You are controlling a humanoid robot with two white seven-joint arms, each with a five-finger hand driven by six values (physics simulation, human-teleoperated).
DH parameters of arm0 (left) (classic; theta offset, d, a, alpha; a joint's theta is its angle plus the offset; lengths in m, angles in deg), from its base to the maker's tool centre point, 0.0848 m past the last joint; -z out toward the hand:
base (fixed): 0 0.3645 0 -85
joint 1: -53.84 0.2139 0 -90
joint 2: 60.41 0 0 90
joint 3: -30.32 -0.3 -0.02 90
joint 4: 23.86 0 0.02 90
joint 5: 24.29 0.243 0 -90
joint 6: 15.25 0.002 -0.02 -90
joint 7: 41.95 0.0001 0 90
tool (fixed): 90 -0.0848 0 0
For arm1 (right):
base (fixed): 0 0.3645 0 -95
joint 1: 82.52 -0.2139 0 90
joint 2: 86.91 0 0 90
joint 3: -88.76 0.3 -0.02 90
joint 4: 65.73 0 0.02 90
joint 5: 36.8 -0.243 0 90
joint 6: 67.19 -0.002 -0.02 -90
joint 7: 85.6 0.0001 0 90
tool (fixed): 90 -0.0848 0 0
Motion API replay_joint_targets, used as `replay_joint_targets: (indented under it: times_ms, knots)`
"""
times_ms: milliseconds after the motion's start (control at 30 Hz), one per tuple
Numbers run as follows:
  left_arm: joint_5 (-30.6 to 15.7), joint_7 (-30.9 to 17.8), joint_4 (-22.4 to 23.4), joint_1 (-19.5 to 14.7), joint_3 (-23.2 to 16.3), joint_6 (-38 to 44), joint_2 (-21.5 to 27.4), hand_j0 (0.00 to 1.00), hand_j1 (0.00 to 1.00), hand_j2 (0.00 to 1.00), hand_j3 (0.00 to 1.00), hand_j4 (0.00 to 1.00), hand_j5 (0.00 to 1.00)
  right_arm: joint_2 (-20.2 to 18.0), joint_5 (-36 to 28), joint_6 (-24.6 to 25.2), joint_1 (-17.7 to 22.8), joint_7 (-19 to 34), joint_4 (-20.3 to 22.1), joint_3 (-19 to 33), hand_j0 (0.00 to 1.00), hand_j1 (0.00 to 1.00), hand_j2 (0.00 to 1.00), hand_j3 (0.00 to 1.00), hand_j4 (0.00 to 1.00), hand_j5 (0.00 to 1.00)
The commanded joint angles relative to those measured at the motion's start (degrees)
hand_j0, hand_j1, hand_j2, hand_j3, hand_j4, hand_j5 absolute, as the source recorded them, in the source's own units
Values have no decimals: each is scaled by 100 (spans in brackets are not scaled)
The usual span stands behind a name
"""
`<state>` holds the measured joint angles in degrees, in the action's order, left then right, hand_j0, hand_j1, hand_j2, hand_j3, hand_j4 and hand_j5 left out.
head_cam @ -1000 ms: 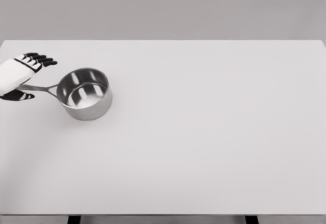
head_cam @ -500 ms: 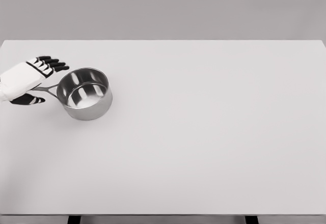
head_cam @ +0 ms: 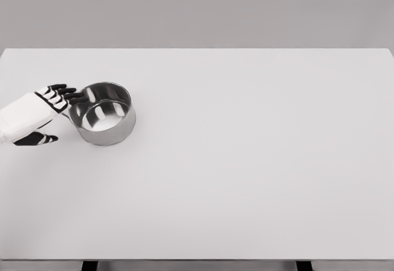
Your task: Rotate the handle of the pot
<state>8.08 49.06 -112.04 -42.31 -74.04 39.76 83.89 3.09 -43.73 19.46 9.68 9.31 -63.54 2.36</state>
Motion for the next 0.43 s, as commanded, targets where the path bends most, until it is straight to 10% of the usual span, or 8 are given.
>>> replay_joint_targets:
  times_ms: [0, 400]
  knots:
    - [-46, 4, -243, 9, 153, -1, 45, 100, 100, 100, 100, 100, 100, 0, -1, 1, -9, 1, 0, 0, 100, 100, 100, 100, 100, 100]
    - [-72, 4, -876, 422, 531, -1, 177, 100, 100, 100, 100, 100, 100, 0, -1, 1, -9, 1, 0, 0, 100, 100, 100, 100, 100, 100]
